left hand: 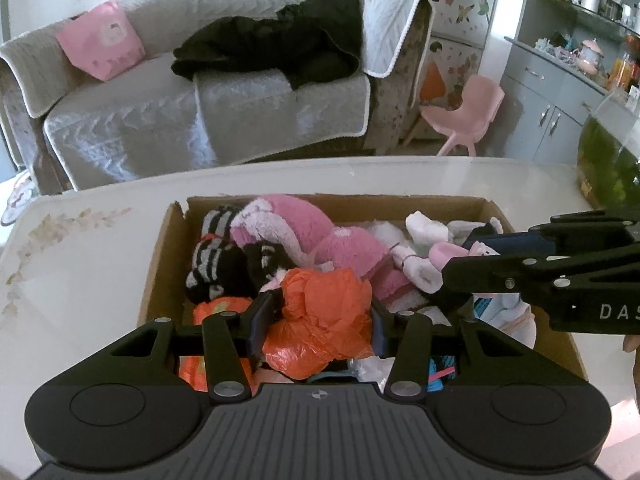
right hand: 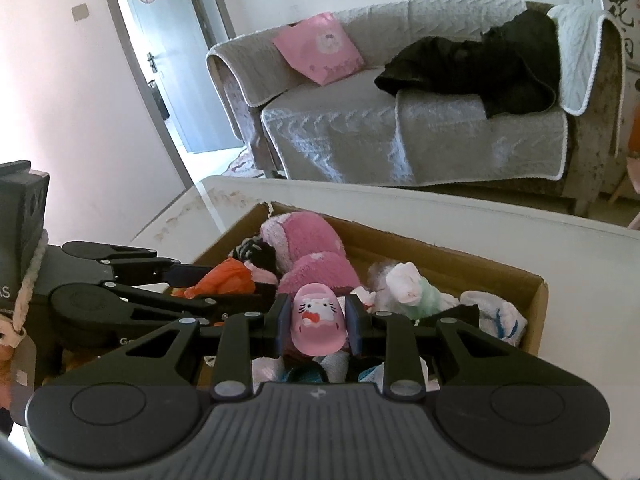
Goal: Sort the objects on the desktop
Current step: 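Carry both items into the cardboard box and open both tools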
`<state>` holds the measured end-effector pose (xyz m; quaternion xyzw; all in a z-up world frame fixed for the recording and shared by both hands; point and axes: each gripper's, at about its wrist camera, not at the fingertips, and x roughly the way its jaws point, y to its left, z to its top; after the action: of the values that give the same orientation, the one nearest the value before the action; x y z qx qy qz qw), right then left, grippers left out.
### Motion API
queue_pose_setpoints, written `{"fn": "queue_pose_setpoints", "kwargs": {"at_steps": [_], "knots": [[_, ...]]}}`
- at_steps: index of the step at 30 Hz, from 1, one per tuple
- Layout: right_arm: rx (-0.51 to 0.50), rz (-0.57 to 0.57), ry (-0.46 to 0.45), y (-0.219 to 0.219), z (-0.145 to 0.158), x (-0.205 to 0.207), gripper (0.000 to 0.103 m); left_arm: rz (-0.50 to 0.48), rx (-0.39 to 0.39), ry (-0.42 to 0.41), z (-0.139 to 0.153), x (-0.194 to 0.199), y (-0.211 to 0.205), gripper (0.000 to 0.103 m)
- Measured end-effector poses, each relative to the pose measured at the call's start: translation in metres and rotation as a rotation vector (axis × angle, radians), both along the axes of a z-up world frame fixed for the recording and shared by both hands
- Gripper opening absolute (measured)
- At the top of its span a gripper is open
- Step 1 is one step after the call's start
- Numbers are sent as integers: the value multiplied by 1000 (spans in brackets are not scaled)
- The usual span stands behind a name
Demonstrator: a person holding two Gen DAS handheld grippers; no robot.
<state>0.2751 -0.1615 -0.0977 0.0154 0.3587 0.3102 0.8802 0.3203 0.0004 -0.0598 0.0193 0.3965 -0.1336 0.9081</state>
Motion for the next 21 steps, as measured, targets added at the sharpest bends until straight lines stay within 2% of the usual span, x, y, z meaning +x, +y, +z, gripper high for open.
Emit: {"fn": "queue_pose_setpoints", "kwargs": {"at_steps": [11,16,19,21], "knots": [[-20,-12,-1,4,-3,3,30,-8,6,17,-5,-3,-3,59],[-27,-18,-17,6,-2,1,43,6,2,29,-8,-4,-3,62],[-20,-26,-21,6,0,0,47,17,-6,33,-8,-7,-1,65],[-23,-26,-30,6,2,-4,54,24,-9,37,-8,-8,1,73]]}}
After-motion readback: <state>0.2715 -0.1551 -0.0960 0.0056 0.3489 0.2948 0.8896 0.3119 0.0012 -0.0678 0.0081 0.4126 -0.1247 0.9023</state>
